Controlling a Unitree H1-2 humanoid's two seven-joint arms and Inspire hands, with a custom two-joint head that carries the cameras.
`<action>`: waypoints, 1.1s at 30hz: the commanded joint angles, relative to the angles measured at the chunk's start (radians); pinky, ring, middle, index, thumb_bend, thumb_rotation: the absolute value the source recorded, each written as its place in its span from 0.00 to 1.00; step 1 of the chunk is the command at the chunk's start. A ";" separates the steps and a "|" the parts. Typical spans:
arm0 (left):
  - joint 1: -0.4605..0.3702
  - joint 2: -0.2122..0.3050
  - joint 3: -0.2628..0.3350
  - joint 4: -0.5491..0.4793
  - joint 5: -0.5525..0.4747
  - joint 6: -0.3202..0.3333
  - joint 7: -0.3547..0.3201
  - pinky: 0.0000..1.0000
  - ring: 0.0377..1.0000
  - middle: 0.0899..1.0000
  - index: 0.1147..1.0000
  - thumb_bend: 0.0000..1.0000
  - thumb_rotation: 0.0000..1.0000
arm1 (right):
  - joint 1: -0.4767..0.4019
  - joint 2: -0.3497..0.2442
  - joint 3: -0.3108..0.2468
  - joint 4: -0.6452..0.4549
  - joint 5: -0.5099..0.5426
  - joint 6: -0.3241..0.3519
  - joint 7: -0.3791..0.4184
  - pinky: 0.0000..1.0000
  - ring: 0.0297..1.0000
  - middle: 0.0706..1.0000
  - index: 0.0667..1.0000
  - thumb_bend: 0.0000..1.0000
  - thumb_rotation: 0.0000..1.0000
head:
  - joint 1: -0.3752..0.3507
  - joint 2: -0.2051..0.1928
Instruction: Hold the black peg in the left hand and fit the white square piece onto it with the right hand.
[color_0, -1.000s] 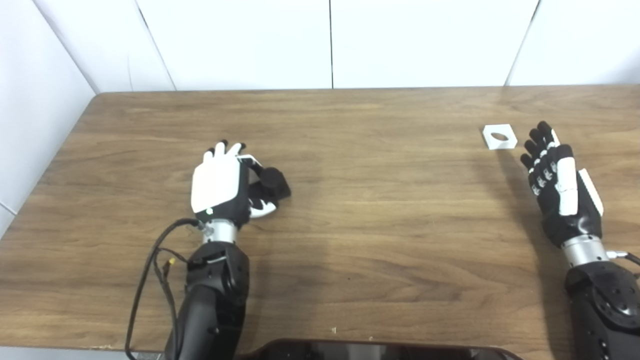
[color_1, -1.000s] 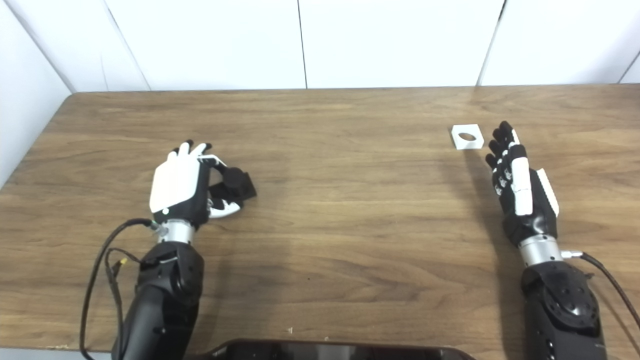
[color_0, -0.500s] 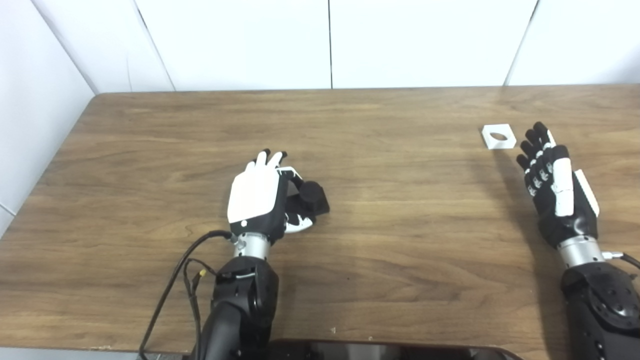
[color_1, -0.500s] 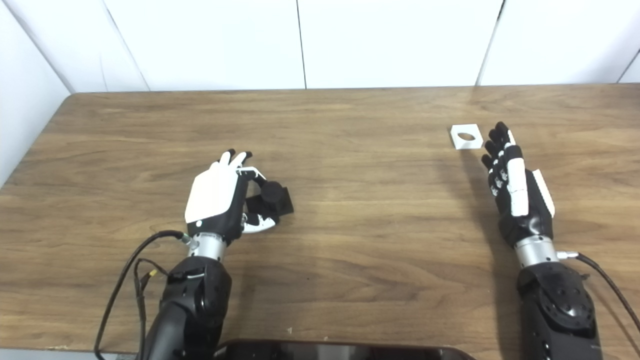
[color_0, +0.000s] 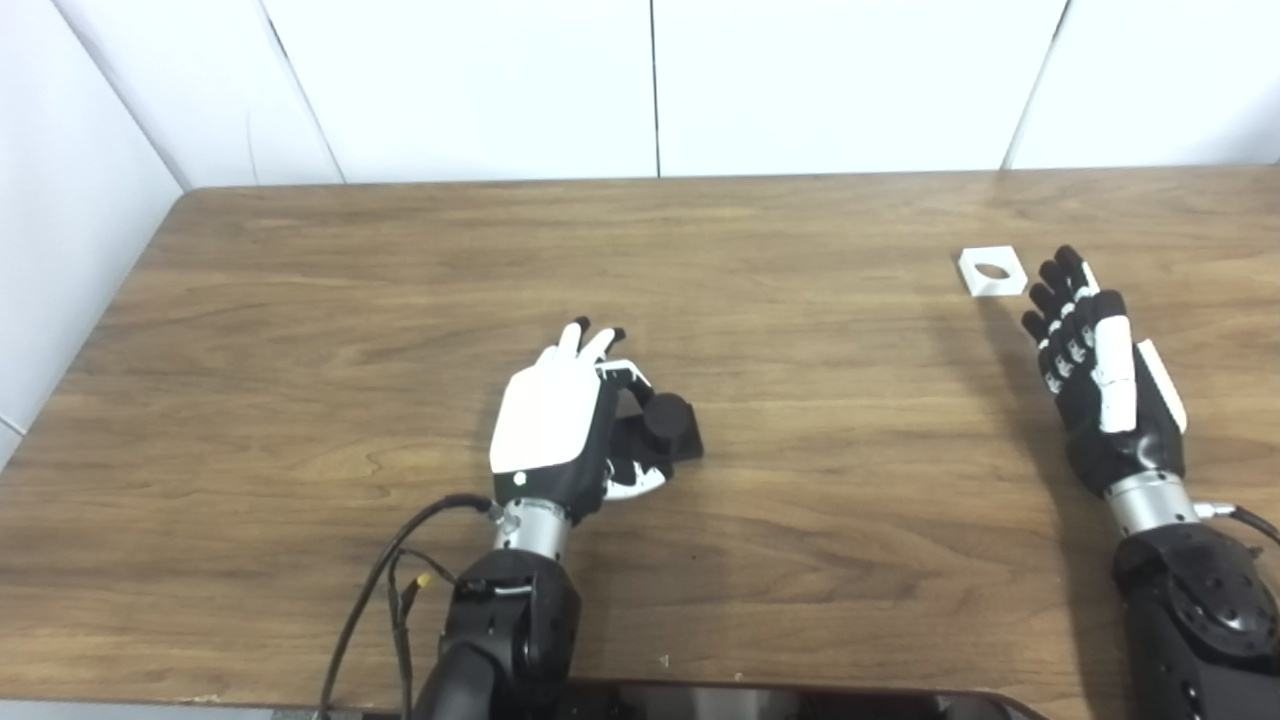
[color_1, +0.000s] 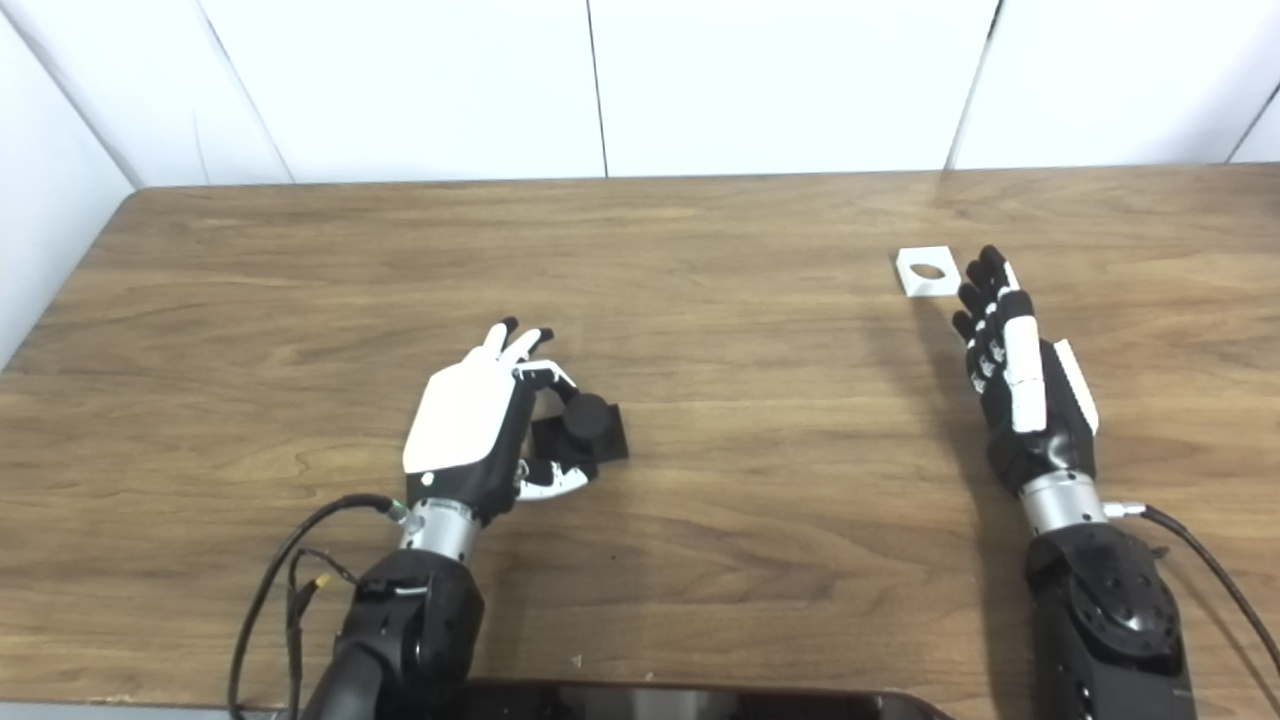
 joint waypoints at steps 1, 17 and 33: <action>0.010 -0.005 -0.027 -0.018 -0.002 -0.024 -0.029 0.95 1.00 0.93 0.43 0.51 0.07 | 0.052 0.041 0.019 0.030 0.002 -0.009 -0.007 1.00 1.00 1.00 1.00 0.56 1.00 | -0.001 0.002; 0.047 -0.029 -0.087 -0.037 0.011 -0.041 -0.066 0.94 1.00 0.92 0.43 0.51 0.07 | 0.066 0.044 0.019 0.005 0.010 0.004 -0.014 1.00 1.00 1.00 1.00 0.54 1.00 | -0.017 0.010; 0.052 -0.021 -0.085 -0.031 -0.023 -0.056 -0.066 0.98 1.00 0.93 0.43 0.51 0.07 | 0.061 0.043 0.021 0.001 -0.005 0.004 -0.024 1.00 1.00 1.00 1.00 0.54 1.00 | -0.020 0.015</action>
